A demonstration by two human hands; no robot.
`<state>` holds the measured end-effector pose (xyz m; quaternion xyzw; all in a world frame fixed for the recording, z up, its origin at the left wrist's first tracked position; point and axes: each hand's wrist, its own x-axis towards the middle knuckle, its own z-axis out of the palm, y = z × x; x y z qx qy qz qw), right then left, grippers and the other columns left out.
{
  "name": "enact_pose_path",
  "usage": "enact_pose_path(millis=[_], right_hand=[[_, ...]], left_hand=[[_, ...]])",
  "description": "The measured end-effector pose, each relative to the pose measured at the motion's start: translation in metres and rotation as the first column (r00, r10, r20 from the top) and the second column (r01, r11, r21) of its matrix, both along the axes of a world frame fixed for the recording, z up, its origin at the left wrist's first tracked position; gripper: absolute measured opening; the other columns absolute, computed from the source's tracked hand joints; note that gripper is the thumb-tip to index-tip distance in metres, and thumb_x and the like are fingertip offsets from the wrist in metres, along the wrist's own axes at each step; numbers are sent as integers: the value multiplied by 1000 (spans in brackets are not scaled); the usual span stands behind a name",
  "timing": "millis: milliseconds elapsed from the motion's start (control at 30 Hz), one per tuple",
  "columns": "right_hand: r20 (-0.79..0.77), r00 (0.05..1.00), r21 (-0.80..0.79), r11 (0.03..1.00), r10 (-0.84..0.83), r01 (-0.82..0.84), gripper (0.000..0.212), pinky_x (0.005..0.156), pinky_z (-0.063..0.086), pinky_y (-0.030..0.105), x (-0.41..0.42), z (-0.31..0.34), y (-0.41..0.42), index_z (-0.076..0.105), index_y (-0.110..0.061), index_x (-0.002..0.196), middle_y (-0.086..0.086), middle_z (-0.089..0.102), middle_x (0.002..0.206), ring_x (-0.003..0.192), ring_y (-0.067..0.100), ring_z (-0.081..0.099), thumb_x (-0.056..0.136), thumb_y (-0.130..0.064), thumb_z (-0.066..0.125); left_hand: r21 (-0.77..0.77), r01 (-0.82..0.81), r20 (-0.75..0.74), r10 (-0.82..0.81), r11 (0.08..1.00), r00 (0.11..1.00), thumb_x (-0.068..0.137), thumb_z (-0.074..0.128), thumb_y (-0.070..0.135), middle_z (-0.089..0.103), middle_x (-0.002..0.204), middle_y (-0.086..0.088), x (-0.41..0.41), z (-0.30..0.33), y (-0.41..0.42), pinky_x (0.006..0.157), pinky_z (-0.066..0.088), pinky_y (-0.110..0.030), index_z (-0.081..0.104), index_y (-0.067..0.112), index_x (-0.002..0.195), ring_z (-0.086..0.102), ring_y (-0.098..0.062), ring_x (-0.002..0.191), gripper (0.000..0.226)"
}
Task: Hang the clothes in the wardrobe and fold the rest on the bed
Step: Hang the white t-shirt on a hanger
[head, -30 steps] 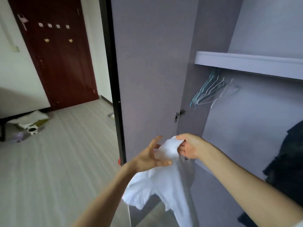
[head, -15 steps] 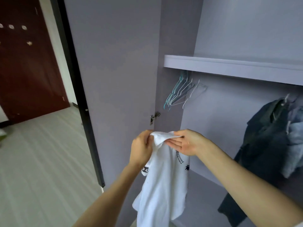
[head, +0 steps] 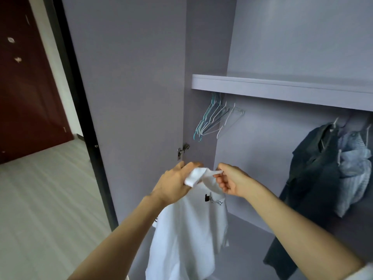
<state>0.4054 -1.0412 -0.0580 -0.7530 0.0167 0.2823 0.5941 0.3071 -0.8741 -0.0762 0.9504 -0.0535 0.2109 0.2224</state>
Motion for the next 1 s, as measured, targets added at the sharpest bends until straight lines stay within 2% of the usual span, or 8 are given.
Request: enact_pose_path(millis=[133,300,400,567,700,800,867,1000], right_hand=[[131,991,-96,995,-17,30,34,41,31,15,6,-10,4,60,-10,65,-4,49,38,38,11,37,90,-27,44],[266,953,-39,987,-143,158,29,42,35,16,35,-22,7,59,-9,69,3,55,52,43,14,44,91,-16,43],[259,937,52,972,-235,230,16,45,36,17,68,-25,6,59,-7,81,6,56,62,49,16,45,90,-8,46],[242,924,193,948,-295,253,18,59,43,24,141,-30,17,60,-5,103,14,61,90,64,18,53,93,-5,45],[236,925,259,937,-299,236,30,81,50,36,207,-31,38,53,1,123,21,60,117,99,31,59,95,-1,42],[222,915,259,925,-337,277,34,100,42,51,247,-24,55,46,11,124,27,59,100,94,37,58,92,3,40],[179,916,250,917,-360,311,36,101,37,53,277,-22,65,47,9,126,13,50,80,77,26,51,92,-1,43],[11,957,307,912,-289,272,19,85,37,39,317,-24,76,56,-11,112,12,59,120,110,23,50,94,-16,51]], left_hand=[[-376,42,42,-28,926,999,98,48,28,63,93,1,12,9,6,78,41,-26,66,15,99,59,-24,93,22],[-355,-57,-7,59,933,998,98,48,26,50,84,-1,41,26,7,74,38,-29,62,10,82,52,-27,83,26],[-452,-106,40,139,886,989,97,50,26,45,61,3,61,42,10,63,31,-28,43,21,59,38,-24,67,39],[-526,-142,65,206,838,976,98,47,24,36,62,0,106,48,19,54,29,-24,35,15,63,30,-20,64,38],[-527,-157,10,190,835,982,97,49,26,32,58,6,146,33,26,48,29,-18,36,17,65,27,-14,58,36],[-529,-199,-31,216,825,976,96,50,26,32,58,6,172,27,35,48,28,-18,36,17,63,28,-13,55,38],[-503,-240,-49,250,831,967,97,50,25,33,58,4,191,25,42,50,28,-20,36,16,62,29,-15,57,38],[-501,-280,-64,288,819,955,97,50,25,35,56,6,220,21,52,49,29,-18,41,18,60,31,-13,54,38]])
